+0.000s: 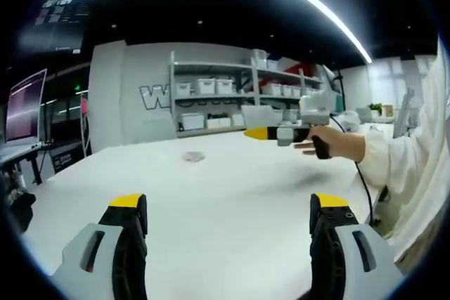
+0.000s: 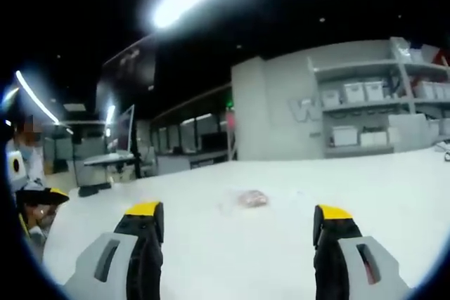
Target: Open the resealable bag by pulling the two sides of the seal apart until the entire bag opening is separated and visibly accessible.
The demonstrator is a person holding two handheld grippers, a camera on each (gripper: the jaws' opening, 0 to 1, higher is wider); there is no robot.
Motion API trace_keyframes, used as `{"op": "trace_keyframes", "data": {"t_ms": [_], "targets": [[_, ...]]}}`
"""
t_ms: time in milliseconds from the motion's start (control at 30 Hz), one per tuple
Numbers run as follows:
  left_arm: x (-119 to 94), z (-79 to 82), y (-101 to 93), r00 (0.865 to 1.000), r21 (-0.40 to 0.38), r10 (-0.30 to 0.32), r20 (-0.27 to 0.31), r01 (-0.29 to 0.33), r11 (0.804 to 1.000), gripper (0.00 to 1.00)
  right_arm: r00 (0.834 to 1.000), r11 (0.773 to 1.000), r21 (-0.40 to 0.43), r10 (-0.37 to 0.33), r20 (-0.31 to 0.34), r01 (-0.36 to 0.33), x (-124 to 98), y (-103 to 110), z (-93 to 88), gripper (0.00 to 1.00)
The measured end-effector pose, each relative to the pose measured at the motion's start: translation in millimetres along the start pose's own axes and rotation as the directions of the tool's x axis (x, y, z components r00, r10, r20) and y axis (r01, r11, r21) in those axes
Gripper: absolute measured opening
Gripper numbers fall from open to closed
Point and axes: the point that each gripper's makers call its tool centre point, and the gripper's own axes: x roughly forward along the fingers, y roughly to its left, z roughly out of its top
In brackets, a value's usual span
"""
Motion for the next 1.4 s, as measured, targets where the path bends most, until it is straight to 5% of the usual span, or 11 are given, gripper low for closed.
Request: {"op": "trace_keyframes", "data": {"t_ms": [1400], "targets": [[-3.3, -2.0, -1.9, 1.0, -0.01, 0.009, 0.006, -0.009, 1.0, 0.94, 0.999, 0.998, -0.062, 0.011, 0.03, -0.009, -53.3, 27.0, 9.0, 0.89]]}}
